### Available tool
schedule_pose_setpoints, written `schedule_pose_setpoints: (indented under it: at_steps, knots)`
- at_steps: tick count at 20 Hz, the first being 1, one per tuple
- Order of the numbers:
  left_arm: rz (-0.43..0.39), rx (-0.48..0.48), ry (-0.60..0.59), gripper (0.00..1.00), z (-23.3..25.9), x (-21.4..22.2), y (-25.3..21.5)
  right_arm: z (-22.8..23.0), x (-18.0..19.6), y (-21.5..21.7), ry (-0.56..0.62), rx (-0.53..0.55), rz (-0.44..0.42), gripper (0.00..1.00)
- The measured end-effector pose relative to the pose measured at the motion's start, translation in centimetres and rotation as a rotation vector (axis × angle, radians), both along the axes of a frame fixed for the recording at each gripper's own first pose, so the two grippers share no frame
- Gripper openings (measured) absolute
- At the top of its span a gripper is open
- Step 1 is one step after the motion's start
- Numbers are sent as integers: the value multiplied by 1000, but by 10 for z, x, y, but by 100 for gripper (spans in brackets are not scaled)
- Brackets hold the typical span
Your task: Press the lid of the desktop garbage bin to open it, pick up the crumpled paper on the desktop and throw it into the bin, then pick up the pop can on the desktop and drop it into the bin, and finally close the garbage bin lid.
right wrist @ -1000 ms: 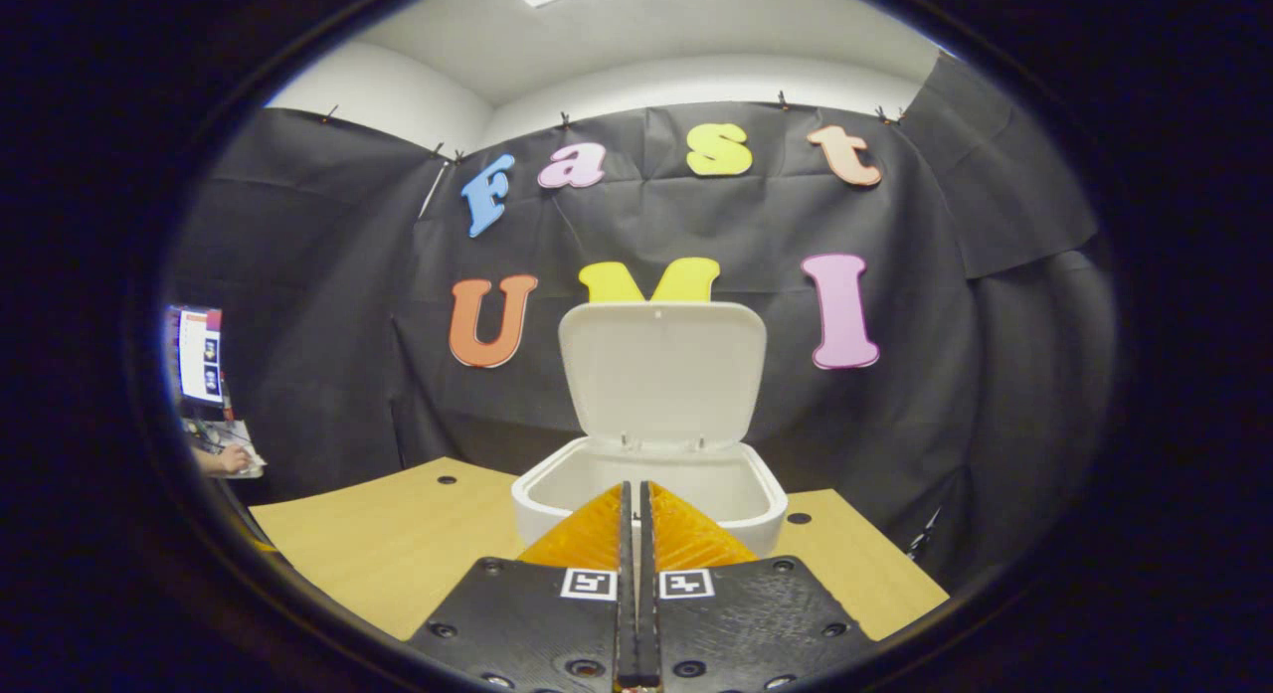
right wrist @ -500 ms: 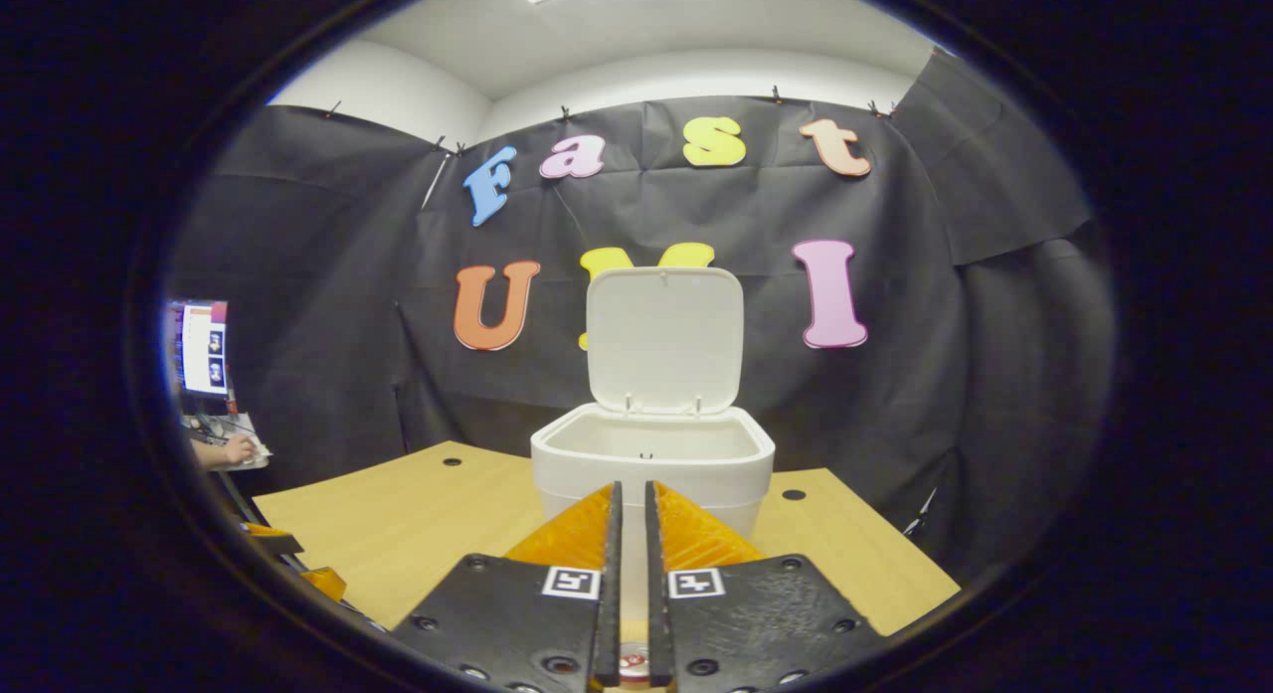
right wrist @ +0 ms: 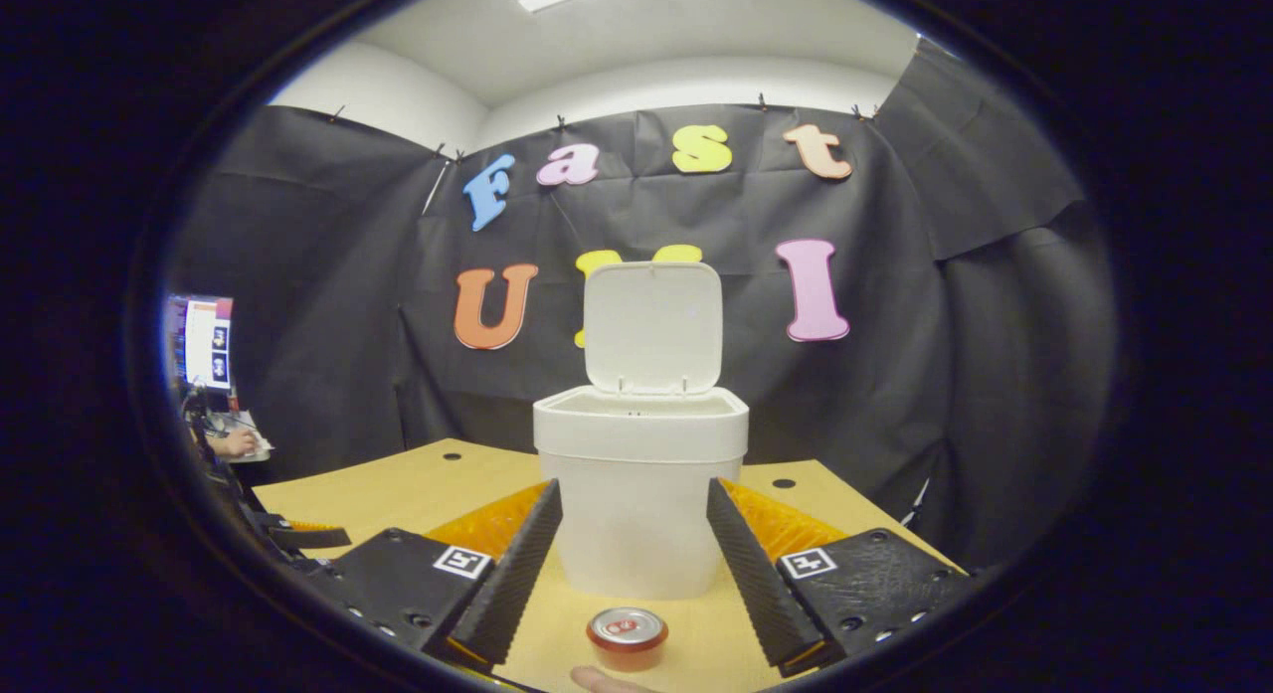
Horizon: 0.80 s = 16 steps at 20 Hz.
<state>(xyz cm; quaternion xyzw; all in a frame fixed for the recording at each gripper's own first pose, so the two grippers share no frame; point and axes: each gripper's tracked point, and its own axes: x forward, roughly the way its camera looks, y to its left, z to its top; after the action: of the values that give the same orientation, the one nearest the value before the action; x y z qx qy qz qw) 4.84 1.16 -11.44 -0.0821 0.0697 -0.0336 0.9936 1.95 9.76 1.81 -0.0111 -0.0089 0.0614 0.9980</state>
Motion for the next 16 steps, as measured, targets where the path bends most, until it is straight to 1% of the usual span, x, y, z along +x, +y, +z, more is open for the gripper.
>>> schedule_pose_setpoints:
  at_steps: [1,3,4,5,6,7,8,9,11,13,14,15,16]
  knots:
    - [-7,6,2,95,-7,7,-1,-7,-5,-4,3,-3,-2,93]
    - [-49,-3,42,95,-28,19,-12,-23,-16,-13,9,-15,-6,98]
    - [-70,-8,69,95,-37,24,-18,-31,-21,-17,11,-23,-7,95]
    - [-81,-12,102,95,-47,28,-20,-37,-25,-22,13,-27,-11,95]
    - [-90,-10,133,95,-56,32,-23,-45,-29,-26,14,-30,-10,98]
    - [-87,2,164,95,-63,35,-24,-51,-32,-29,16,-33,-11,95]
    - [-85,15,181,95,-68,37,-24,-58,-34,-33,20,-36,-12,95]
    - [-87,31,198,95,-73,40,-27,-64,-35,-36,22,-44,-17,98]
    - [-74,54,224,95,-84,44,-28,-81,-32,-53,38,-80,-78,95]
    - [-72,59,257,95,-92,48,-29,-97,-33,-49,74,-77,-66,95]
    - [-72,56,270,95,-92,50,-28,-105,-32,-48,98,-67,-62,98]
    - [-68,47,273,95,-92,53,-26,-113,-31,-46,121,-59,-56,95]
    - [-73,47,275,95,-91,55,-27,-119,-30,-44,137,-55,-51,95]
